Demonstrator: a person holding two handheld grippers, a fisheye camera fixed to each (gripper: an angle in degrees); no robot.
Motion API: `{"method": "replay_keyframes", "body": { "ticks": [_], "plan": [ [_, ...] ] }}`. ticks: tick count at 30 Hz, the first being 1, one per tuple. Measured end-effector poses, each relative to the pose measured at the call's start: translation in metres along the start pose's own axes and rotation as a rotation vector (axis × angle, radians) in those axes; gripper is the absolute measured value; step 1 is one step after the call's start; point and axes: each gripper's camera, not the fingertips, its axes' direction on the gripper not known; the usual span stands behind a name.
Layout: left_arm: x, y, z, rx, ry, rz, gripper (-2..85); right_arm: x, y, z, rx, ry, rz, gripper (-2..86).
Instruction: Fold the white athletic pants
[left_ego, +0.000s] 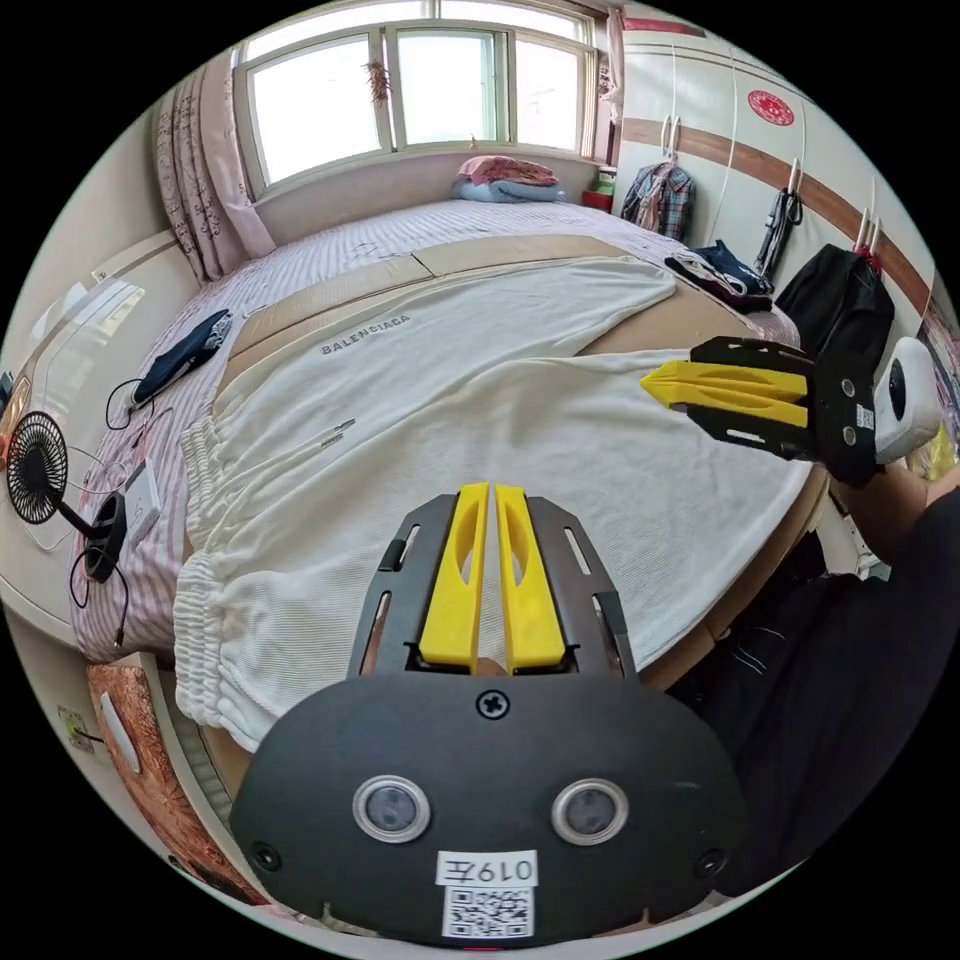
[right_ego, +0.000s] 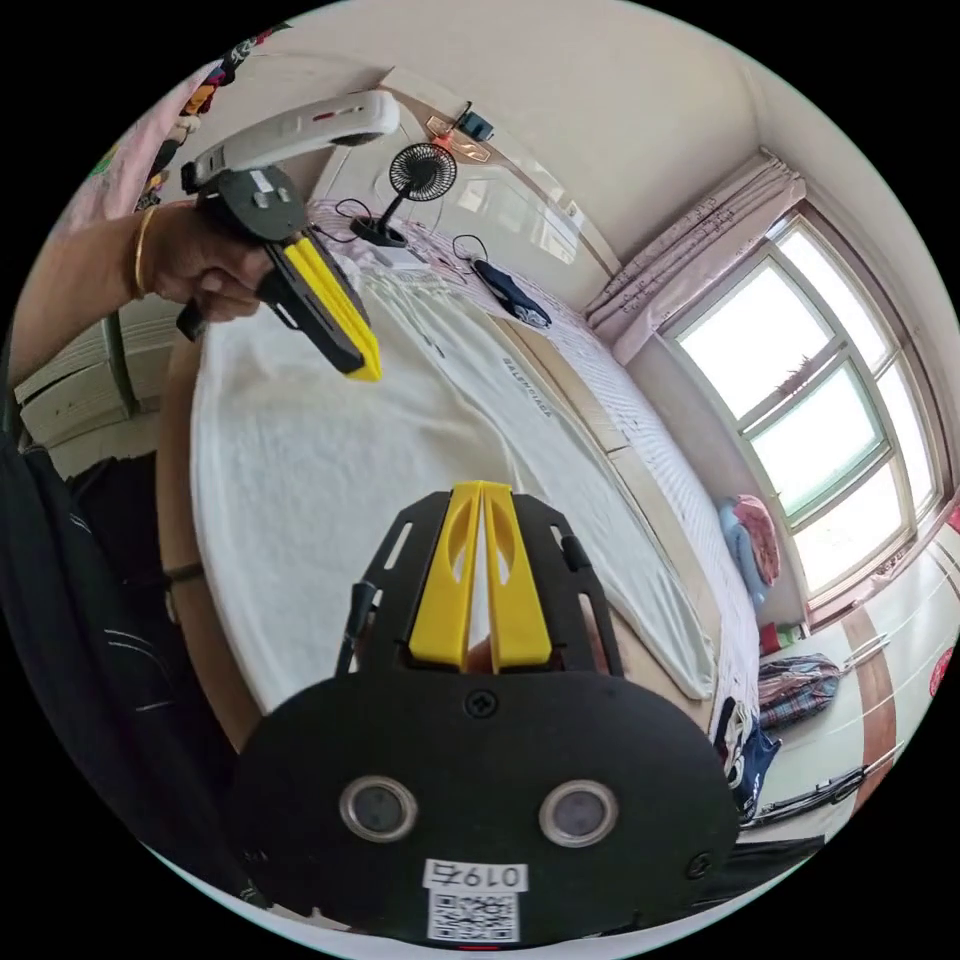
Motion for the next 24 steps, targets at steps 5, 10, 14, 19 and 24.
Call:
{"method": "replay_keyframes", "body": {
  "ticks": [5, 10, 14, 19, 24],
  "plan": [
    [-0.006, 0.032, -0.013, -0.015, -0.089, 0.052, 1.7, -0.009, 0.005, -0.030, -0.006, -0.150, 0.039, -1.0],
    [-0.077, 0.086, -0.065, 0.090, -0.231, -0.241, 2.1, -0.014, 0.008, -0.049, 0.011, -0.336, 0.108, -0.7],
    [-0.152, 0.160, -0.119, 0.126, -0.504, -0.609, 3.1, -0.043, -0.003, -0.060, 0.036, -0.358, 0.009, 1.7],
    [-0.227, 0.242, -0.138, 0.118, -0.239, -0.962, 6.4, -0.070, -0.012, -0.066, 0.034, -0.397, -0.130, 6.9],
    [-0.233, 0.264, -0.119, 0.084, -0.106, -0.982, 6.9, -0.075, -0.011, -0.065, 0.011, -0.388, -0.178, 7.6]
  ]
}}
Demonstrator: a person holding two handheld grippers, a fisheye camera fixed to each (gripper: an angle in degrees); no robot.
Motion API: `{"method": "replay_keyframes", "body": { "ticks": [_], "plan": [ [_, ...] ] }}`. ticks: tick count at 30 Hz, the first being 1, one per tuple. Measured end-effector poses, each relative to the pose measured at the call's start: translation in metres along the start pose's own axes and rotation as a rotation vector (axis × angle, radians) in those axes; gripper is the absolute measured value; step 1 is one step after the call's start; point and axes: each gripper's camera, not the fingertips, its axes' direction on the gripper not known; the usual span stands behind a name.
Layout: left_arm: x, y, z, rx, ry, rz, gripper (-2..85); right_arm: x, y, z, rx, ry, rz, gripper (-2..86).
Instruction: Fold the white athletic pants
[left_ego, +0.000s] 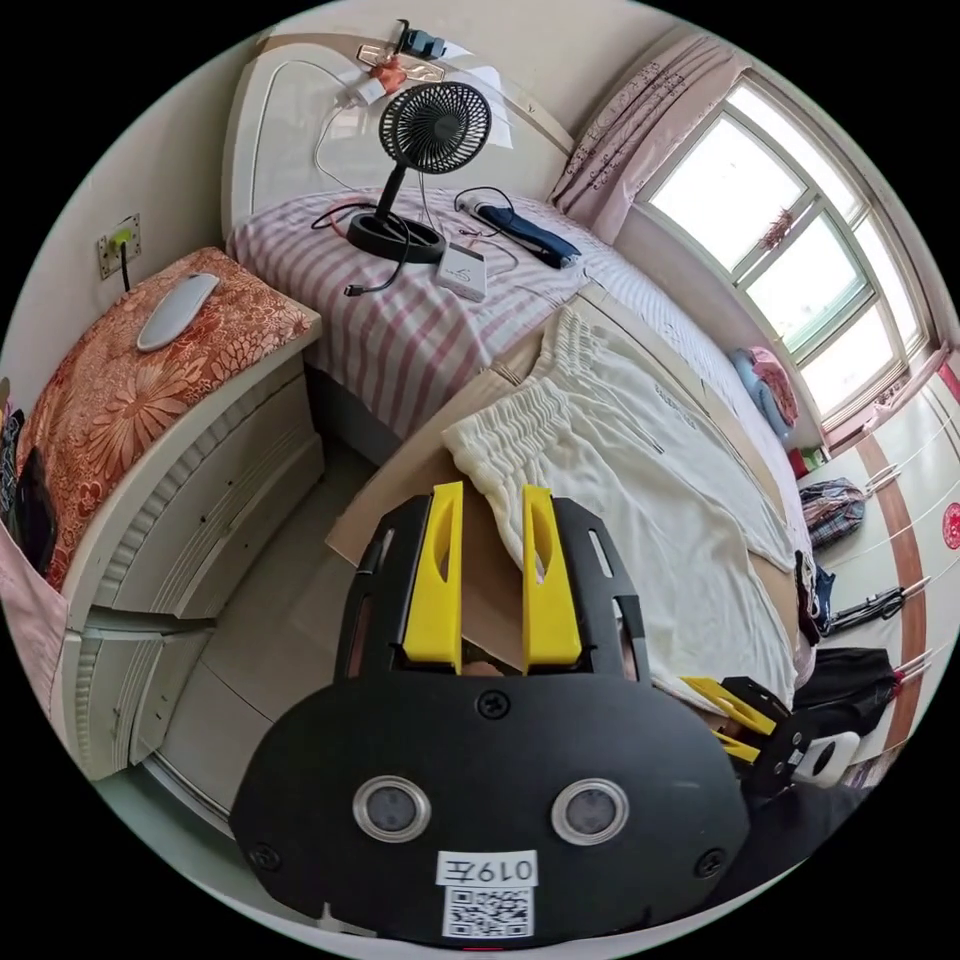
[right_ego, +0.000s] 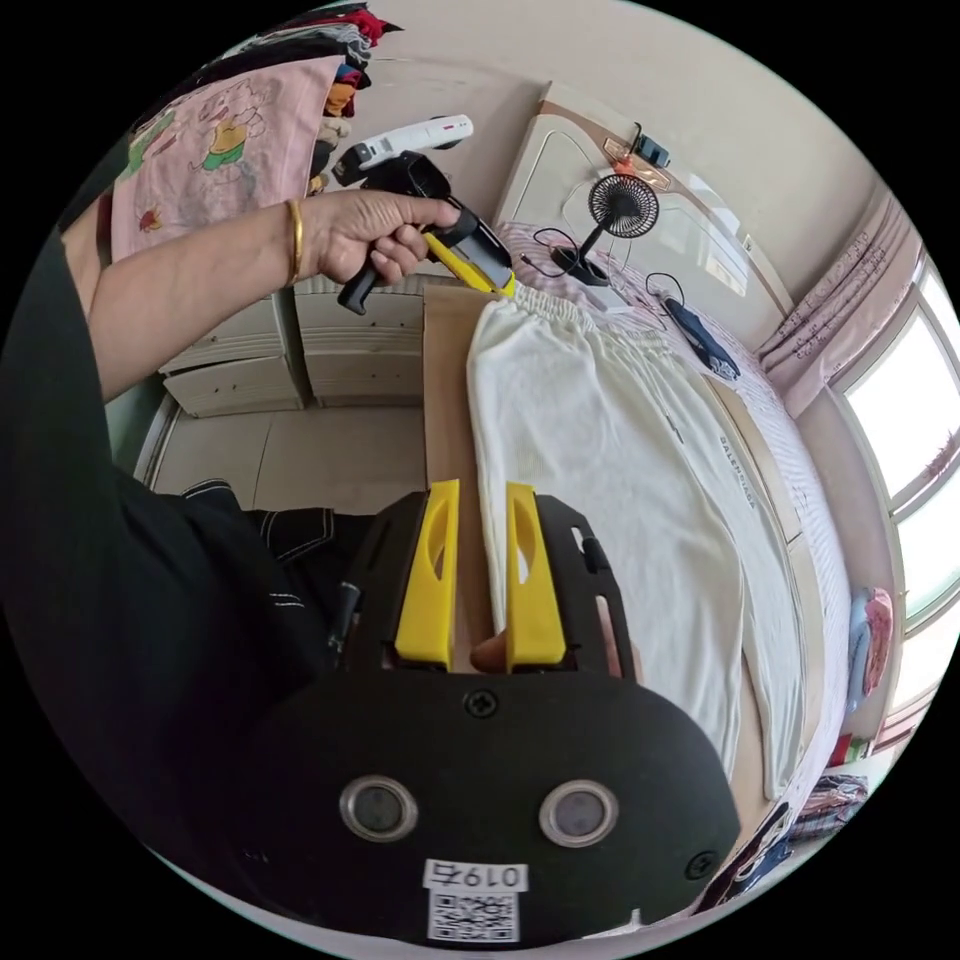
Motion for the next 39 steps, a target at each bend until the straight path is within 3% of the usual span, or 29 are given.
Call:
{"method": "replay_keyframes", "body": {
  "ticks": [6, 9, 12, 15, 17, 20, 23, 28, 34, 39],
  "plan": [
    [-0.008, 0.001, 0.014, -0.041, -0.014, 0.047, 2.6, 0.010, 0.021, -0.001, -0.020, 0.038, 0.010, 2.1],
    [-0.009, 0.006, 0.005, 0.014, -0.007, 0.080, 1.7, 0.041, 0.046, -0.022, 0.039, 0.024, 0.132, -0.3],
    [-0.016, 0.015, -0.021, 0.198, -0.053, 0.087, 1.3, 0.101, 0.103, -0.053, 0.106, 0.072, 0.403, -0.8],
    [-0.015, 0.010, -0.030, 0.330, -0.268, 0.113, 1.0, 0.164, 0.197, -0.084, 0.058, 0.313, 0.748, -0.9],
    [-0.006, -0.003, -0.009, 0.367, -0.565, 0.166, 0.8, 0.202, 0.284, -0.104, -0.137, 0.617, 1.007, -0.8],
    [0.005, -0.022, 0.029, 0.338, -0.773, 0.274, 0.7, 0.232, 0.380, -0.115, -0.450, 0.961, 1.135, -0.7],
    [-0.002, -0.043, 0.049, 0.286, -0.723, 0.240, 0.6, 0.255, 0.459, -0.119, -0.658, 1.076, 1.197, -0.8],
    [-0.024, -0.074, 0.075, 0.140, -0.581, 0.142, 0.6, 0.283, 0.541, -0.116, -0.808, 1.064, 1.296, -0.7],
    [-0.027, -0.089, 0.117, -0.001, -0.610, 0.142, 0.6, 0.306, 0.600, -0.088, -1.055, 1.021, 1.304, -0.7],
    [-0.009, -0.096, 0.138, -0.069, -0.631, 0.184, 0.7, 0.320, 0.615, -0.075, -1.004, 0.892, 1.395, -0.7]
  ]
}}
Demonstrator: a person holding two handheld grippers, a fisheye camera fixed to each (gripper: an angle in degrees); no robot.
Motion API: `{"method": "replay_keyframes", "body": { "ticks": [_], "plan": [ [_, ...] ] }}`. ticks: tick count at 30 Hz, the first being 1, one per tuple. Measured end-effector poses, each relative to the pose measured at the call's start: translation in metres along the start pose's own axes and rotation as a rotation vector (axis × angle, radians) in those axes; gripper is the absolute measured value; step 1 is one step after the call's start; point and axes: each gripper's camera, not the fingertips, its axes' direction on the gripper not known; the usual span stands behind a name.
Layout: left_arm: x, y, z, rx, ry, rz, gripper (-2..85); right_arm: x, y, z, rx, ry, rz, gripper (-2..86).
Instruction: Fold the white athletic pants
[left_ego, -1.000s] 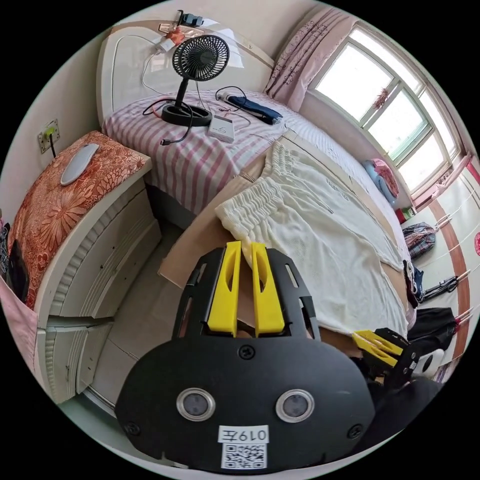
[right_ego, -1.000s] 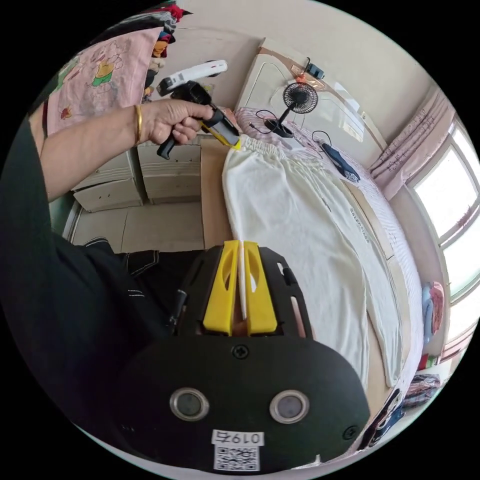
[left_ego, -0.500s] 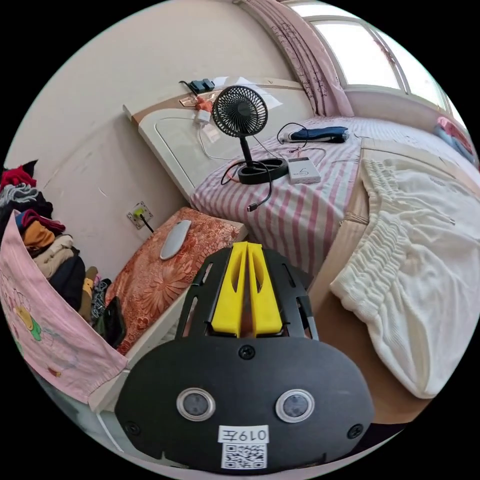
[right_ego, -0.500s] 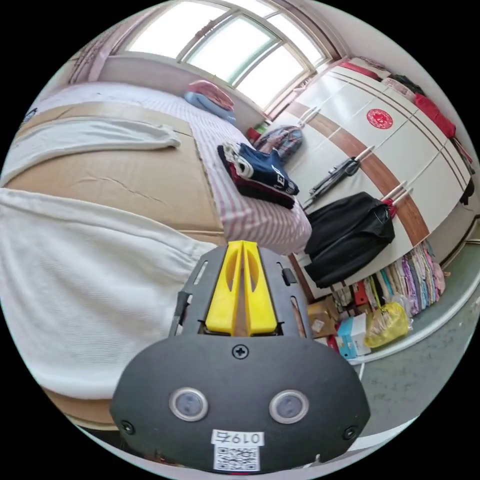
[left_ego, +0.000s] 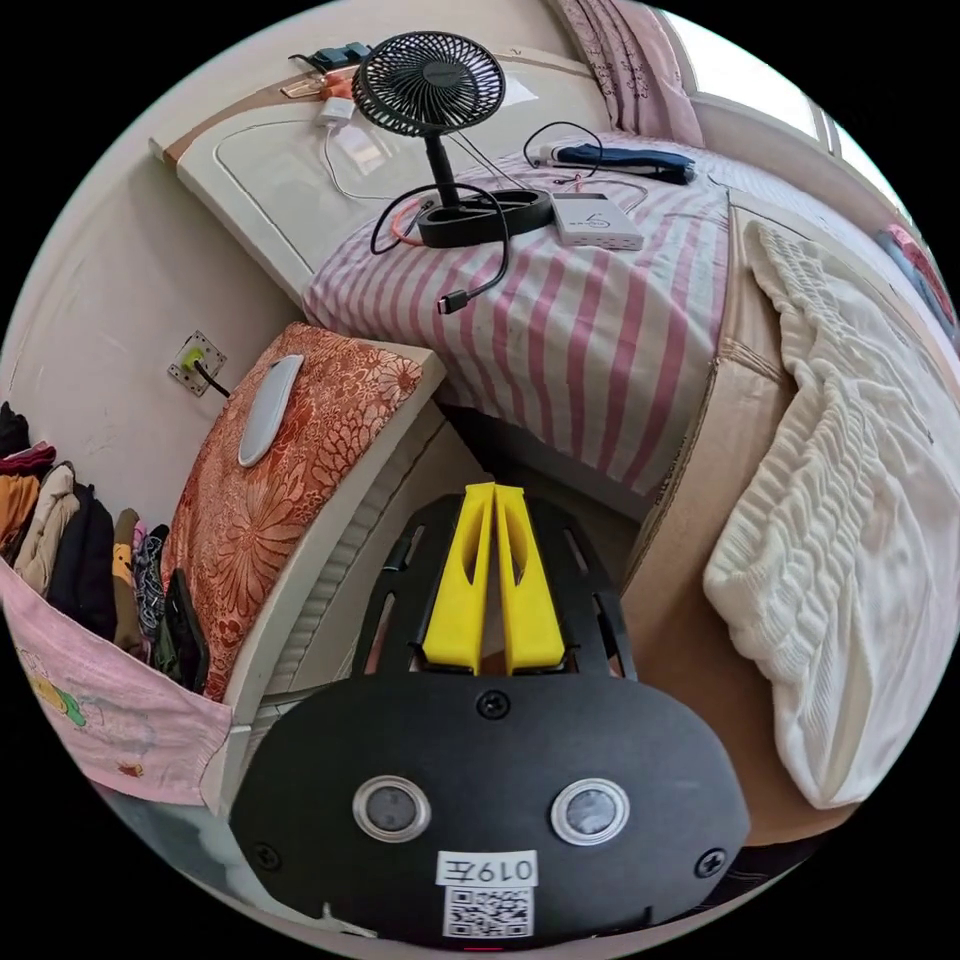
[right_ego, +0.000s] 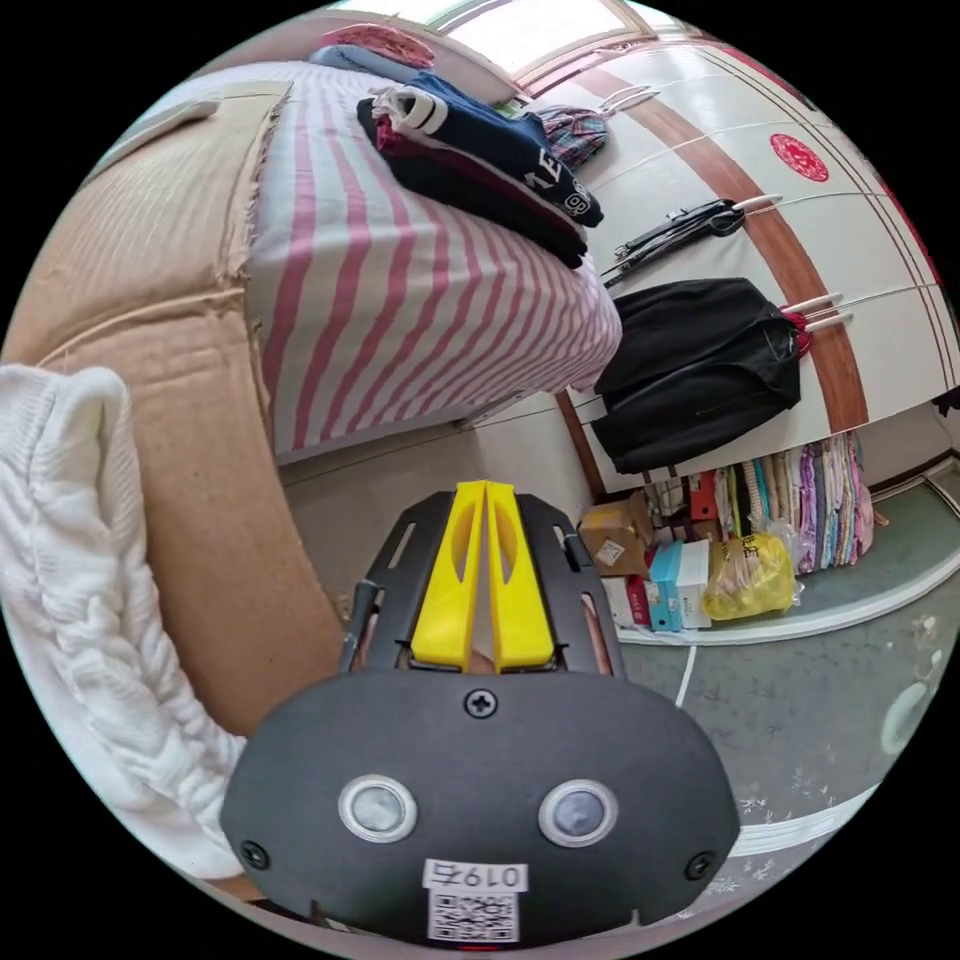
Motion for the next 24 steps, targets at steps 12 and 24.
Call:
{"method": "replay_keyframes", "body": {
  "ticks": [12, 24],
  "plan": [
    [0.043, -0.005, -0.024, 0.065, -0.311, 0.037, 0.5, -0.003, -0.012, -0.011, 0.071, 0.197, -0.030, -0.7],
    [0.032, 0.034, -0.011, 0.000, -0.312, -0.031, 0.6, 0.002, 0.001, 0.001, 0.054, 0.195, -0.049, -0.8]
  ]
}}
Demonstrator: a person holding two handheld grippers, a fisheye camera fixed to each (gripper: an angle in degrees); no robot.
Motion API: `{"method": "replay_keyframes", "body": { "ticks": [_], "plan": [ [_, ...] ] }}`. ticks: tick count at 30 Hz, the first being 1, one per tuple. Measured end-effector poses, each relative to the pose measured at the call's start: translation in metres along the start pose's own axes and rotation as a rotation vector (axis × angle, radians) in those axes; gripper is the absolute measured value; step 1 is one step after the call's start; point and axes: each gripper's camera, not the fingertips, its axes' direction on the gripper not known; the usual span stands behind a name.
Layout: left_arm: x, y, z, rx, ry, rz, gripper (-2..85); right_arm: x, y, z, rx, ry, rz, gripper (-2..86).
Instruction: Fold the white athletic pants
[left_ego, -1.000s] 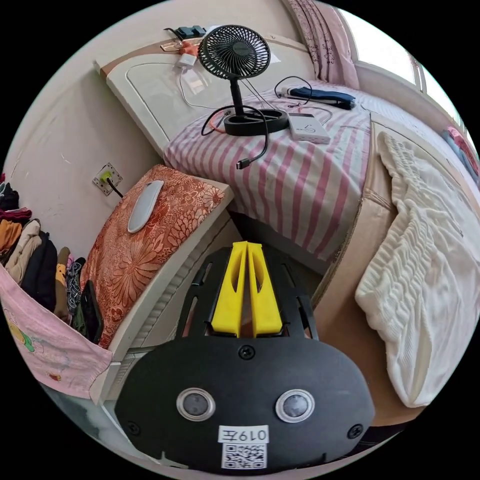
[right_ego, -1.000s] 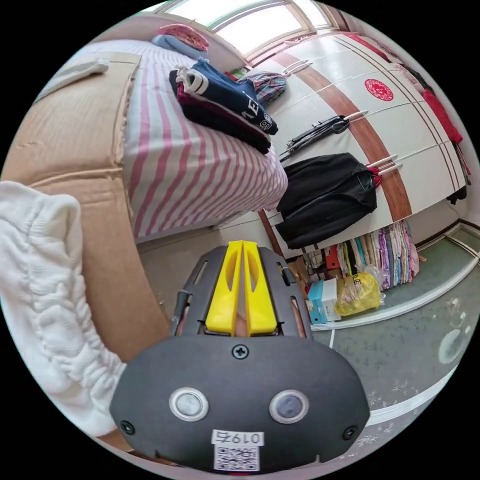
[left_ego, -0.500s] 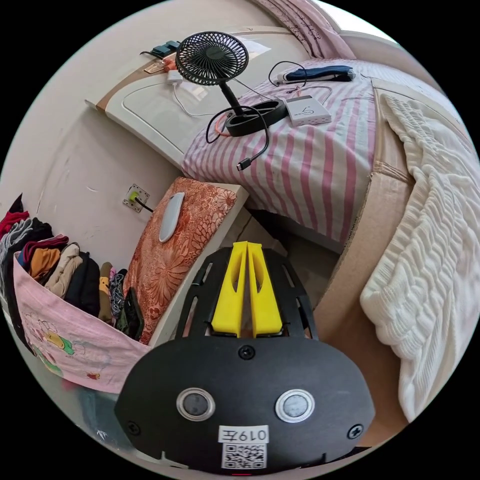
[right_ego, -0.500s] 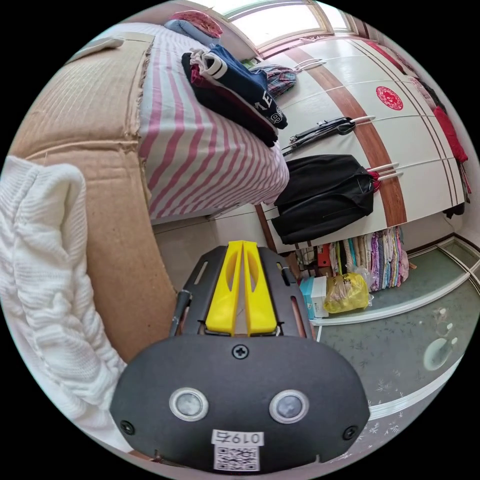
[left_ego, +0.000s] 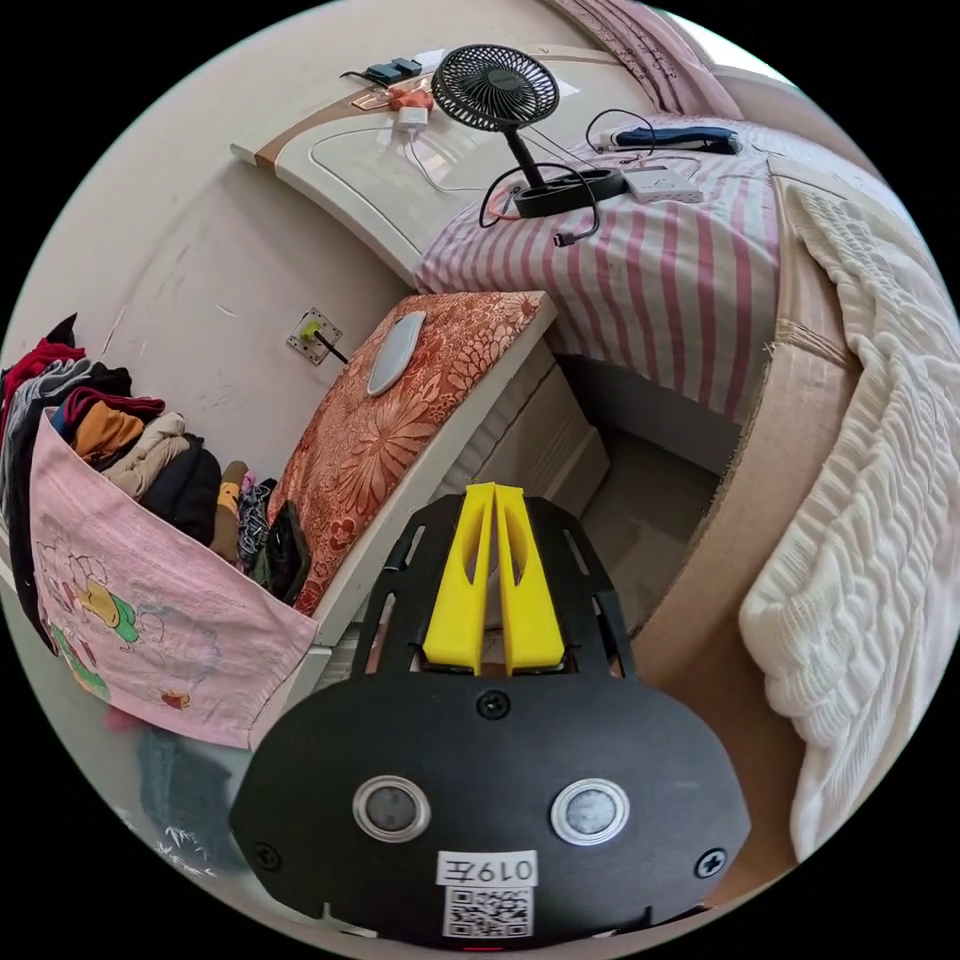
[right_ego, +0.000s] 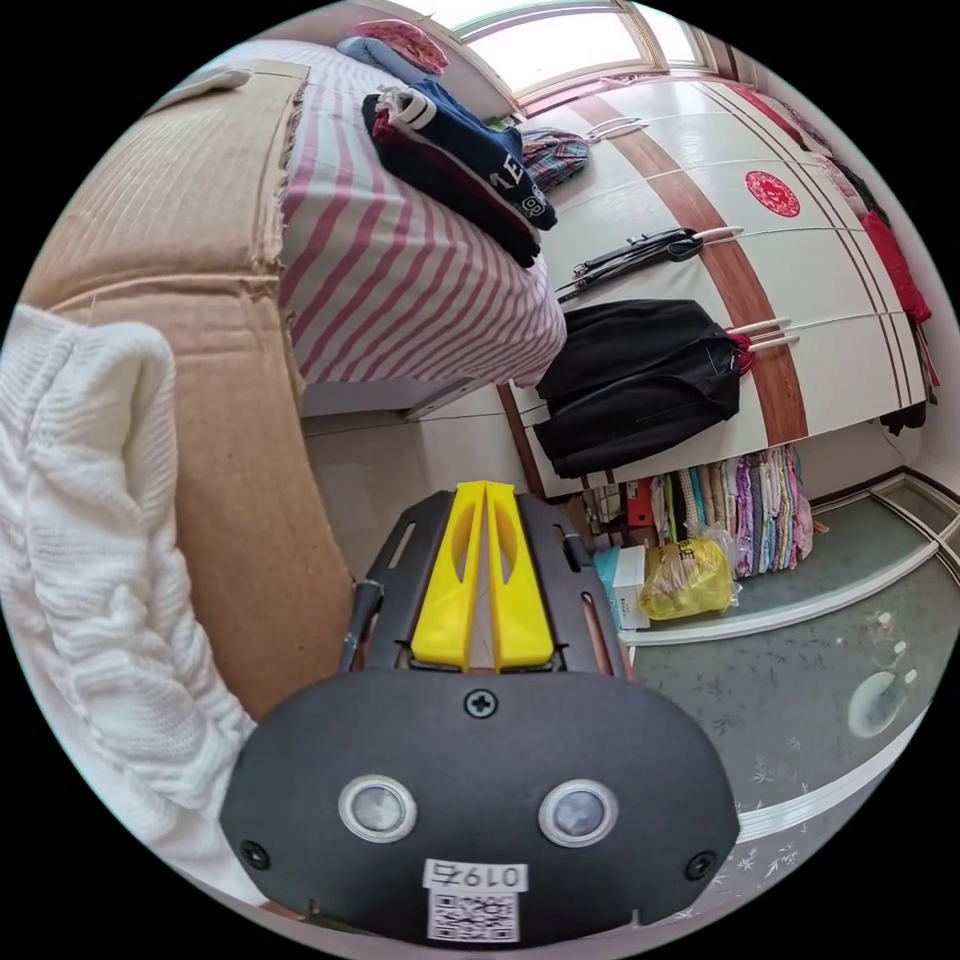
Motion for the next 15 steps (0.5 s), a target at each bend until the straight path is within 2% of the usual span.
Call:
{"method": "replay_keyframes", "body": {
  "ticks": [3, 5, 9, 12, 14, 15],
  "plan": [
    [0.012, -0.004, 0.003, 0.011, 0.007, 0.032, 0.6, 0.004, 0.000, -0.012, 0.066, 0.103, 0.030, -0.9],
    [0.010, -0.006, -0.005, 0.083, -0.048, 0.043, 0.6, 0.018, -0.001, -0.030, 0.128, 0.136, 0.079, -1.0],
    [-0.018, -0.020, -0.032, 0.181, -0.033, -0.039, 0.7, 0.042, -0.006, -0.089, 0.274, -0.014, 0.131, -1.0],
    [-0.030, -0.053, -0.071, 0.299, 0.202, -0.019, 0.8, 0.037, -0.011, -0.161, 0.488, -0.223, 0.068, -0.9],
    [-0.012, -0.092, -0.098, 0.388, 0.526, 0.148, 0.9, 0.016, -0.017, -0.220, 0.648, -0.510, -0.063, -0.9],
    [-0.004, -0.104, -0.103, 0.395, 0.599, 0.192, 1.0, 0.009, -0.019, -0.235, 0.683, -0.582, -0.096, -0.8]
  ]
}}
